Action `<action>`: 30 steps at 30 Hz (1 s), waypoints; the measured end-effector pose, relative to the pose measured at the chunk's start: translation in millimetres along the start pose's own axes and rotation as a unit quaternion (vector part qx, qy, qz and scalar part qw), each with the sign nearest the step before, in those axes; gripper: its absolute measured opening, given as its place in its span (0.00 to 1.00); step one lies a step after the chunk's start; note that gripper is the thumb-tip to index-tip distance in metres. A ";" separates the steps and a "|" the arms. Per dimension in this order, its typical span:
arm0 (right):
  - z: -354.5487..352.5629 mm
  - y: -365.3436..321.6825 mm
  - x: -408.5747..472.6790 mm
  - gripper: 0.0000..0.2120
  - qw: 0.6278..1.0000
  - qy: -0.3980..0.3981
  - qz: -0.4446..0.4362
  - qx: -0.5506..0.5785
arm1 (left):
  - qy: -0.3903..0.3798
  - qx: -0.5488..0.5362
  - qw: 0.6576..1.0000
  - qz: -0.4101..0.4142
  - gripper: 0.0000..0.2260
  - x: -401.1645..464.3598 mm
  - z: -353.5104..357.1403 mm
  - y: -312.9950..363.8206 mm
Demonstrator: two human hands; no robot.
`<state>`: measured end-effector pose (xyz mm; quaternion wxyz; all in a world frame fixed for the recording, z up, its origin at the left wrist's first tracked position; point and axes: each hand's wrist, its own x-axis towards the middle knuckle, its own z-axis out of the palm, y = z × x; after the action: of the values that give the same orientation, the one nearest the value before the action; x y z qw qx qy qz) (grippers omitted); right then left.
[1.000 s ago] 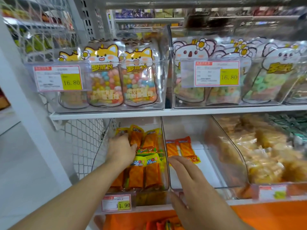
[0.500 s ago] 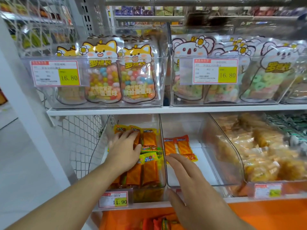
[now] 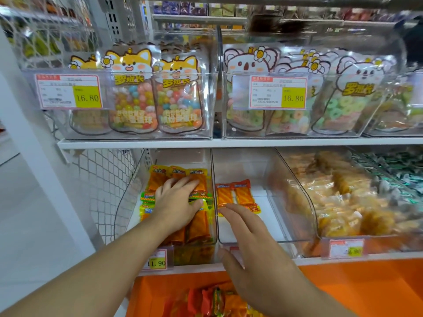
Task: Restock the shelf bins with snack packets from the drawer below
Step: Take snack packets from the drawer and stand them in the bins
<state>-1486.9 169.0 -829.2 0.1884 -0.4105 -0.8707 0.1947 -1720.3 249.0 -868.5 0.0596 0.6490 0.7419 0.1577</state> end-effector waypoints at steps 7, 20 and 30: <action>-16.0 9.9 -27.1 0.28 0.999 0.039 -0.009 0.019 | 0.143 -0.173 0.973 0.050 0.18 -82.0 -27.8 20.9; 20.9 140.7 -160.2 0.11 0.951 -0.150 0.262 -0.073 | -0.117 -0.268 0.955 0.055 0.12 -243.8 129.3 126.3; 107.7 255.9 -188.9 0.28 0.910 -0.291 0.291 -0.051 | -0.296 -0.151 0.943 0.008 0.20 -226.9 265.0 123.7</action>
<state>-1263.4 150.5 -1079.2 -0.1591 -0.5797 -0.7377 0.3072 -1491.7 81.1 -1106.3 0.3724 0.6559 0.6530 0.0690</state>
